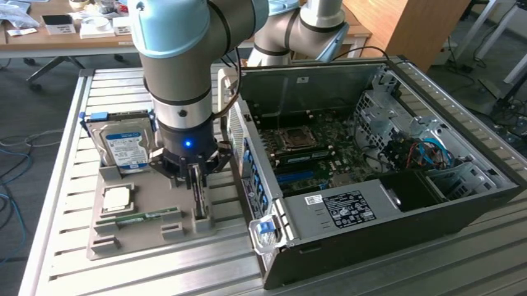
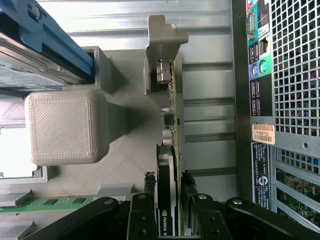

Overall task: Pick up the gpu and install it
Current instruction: 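Pick up the gpu and move the gpu toward the slot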

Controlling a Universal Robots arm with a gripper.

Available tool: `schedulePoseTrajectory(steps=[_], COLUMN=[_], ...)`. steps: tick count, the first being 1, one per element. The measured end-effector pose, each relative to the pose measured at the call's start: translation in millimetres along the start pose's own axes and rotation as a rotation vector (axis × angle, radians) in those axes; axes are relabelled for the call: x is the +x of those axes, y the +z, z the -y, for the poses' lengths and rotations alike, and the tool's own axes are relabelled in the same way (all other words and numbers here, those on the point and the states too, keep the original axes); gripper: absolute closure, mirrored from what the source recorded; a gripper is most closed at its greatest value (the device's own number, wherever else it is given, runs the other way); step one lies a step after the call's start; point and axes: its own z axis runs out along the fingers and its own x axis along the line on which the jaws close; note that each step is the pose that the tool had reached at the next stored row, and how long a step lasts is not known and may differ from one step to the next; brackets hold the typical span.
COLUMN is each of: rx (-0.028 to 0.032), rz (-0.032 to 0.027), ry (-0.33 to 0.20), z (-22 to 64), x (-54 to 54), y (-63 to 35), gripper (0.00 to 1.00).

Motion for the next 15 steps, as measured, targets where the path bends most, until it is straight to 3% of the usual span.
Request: schedulePoseTrajectory(steps=[3, 4, 15], rx=[0.0001, 0.0001, -0.0001], rz=[-0.0001, 0.0000, -0.0001], ry=[0.000, 0.000, -0.003], z=[0.0, 0.0, 0.0], x=[0.0, 0.0, 0.0], y=[0.0, 0.0, 0.0], gripper=[0.67, 0.73, 0.73])
